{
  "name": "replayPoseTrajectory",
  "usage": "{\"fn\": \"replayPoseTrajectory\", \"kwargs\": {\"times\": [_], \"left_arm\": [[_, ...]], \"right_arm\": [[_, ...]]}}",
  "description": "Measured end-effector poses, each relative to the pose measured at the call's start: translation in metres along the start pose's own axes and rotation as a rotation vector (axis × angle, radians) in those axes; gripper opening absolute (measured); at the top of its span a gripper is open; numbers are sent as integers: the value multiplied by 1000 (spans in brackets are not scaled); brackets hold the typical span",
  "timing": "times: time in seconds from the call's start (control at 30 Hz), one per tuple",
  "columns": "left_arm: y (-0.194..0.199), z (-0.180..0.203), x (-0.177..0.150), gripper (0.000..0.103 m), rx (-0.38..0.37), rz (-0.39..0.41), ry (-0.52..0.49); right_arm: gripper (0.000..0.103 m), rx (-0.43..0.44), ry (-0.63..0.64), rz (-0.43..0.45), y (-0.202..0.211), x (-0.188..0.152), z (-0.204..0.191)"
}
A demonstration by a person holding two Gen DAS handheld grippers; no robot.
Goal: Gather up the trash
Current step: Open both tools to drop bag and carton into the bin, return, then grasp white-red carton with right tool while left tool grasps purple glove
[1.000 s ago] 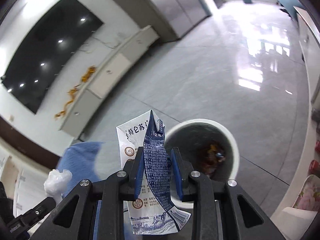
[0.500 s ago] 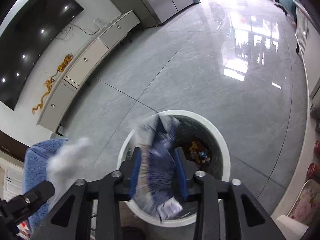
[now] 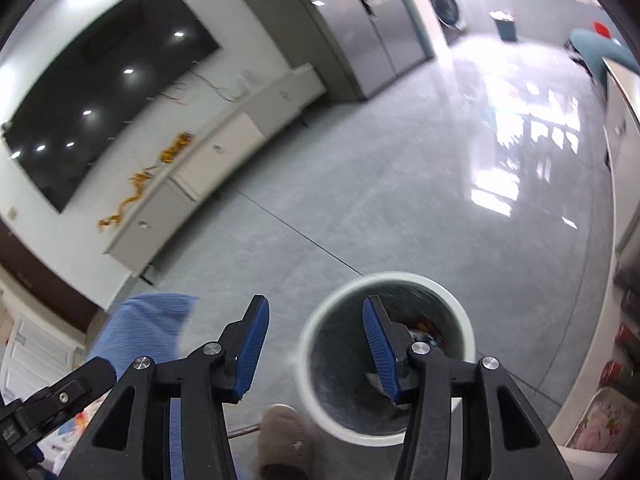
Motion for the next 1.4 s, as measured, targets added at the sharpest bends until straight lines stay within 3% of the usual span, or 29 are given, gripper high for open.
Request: {"fn": "replayPoseTrajectory", "kwargs": {"times": [0.27,0.43,0.57,0.9,1.2,1.4], "left_arm": [[122,-49,-10,51,120,204,55],[208,-90,-35,64,172,357,117],[268,-120,-61,67,233,444,128],[367,-192,-133,69,395,529,182],[401,-262,-200,69,472,529,293],[395,-312,-241,69,507,474,363]], "right_arm": [[48,115,148,60,61,-9,-82],[51,181,237,76,91,-26,-130],[52,212,305,83,109,-41,-163],[55,266,418,112,136,-67,-226],[56,284,450,67,125,-84,-241],[56,282,436,-28,87,-105,-245]]}}
Point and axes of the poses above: each gripper's, at about its wrist camera, not at the fingertips, and y roughly against the way its jaws point, z to its right, x to its top, the point moved 8 cm from there along -y, roughly the way its jaws point, and after that the axes turned 8 degrees about -z, right-handed, at the moved point
